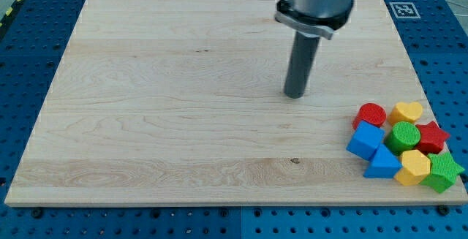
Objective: Move the red circle away from the group of blocks
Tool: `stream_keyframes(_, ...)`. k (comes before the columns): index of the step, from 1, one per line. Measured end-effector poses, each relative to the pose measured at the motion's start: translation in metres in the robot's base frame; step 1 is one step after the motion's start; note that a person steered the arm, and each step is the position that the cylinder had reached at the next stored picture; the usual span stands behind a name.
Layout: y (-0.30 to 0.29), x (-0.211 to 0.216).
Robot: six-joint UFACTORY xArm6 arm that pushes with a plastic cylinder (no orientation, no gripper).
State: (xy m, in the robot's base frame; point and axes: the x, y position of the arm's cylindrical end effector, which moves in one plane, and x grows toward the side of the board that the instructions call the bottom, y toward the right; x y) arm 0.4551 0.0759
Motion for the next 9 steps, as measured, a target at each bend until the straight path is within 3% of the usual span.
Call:
stream_keyframes(2,-0.046,0.077)
stream_keyframes(4,-0.039,0.164)
stream_keyframes(9,0.025,0.164)
